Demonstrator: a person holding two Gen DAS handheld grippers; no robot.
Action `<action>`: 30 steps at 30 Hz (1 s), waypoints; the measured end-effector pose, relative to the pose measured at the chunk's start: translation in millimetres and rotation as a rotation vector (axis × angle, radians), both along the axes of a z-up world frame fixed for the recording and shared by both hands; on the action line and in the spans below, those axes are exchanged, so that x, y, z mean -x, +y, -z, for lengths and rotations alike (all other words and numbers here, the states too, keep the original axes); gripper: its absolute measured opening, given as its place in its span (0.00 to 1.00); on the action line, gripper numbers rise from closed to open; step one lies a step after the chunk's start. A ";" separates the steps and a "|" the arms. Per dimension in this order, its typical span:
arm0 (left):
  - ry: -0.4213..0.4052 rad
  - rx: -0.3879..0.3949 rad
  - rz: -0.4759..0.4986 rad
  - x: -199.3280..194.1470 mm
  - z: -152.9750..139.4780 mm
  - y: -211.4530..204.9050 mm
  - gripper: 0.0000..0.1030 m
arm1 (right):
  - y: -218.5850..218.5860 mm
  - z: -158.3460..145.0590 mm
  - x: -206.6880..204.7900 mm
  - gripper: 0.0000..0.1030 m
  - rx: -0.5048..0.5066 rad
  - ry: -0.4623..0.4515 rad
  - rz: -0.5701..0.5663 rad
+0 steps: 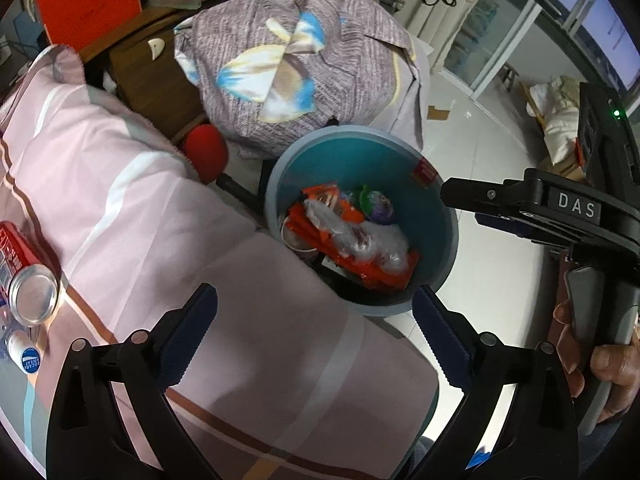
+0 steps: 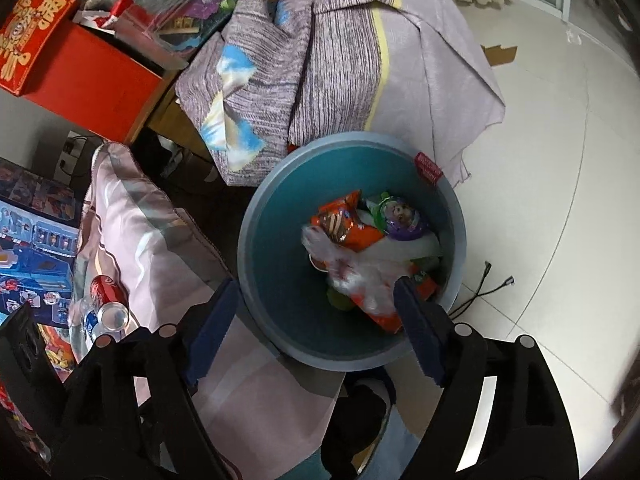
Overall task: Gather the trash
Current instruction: 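Move both tools back over the bed toward the bottle and can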
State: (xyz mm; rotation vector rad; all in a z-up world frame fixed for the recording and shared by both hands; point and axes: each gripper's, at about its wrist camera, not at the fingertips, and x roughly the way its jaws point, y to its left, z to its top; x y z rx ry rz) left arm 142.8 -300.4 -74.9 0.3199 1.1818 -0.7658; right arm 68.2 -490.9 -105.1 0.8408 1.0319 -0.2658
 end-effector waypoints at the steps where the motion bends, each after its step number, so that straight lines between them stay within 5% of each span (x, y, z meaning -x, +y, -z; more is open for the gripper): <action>1: 0.002 0.001 -0.002 -0.8 0.0 2.7 0.95 | 1.6 0.6 -0.9 0.74 -0.002 0.008 0.000; 13: 0.011 0.032 -0.088 -10.6 -7.8 57.0 0.95 | 46.1 -10.1 -20.9 0.79 0.011 0.046 -0.067; 30: -0.023 0.081 -0.329 -38.1 -27.3 187.9 0.96 | 138.9 -30.9 -64.0 0.79 0.053 0.060 -0.234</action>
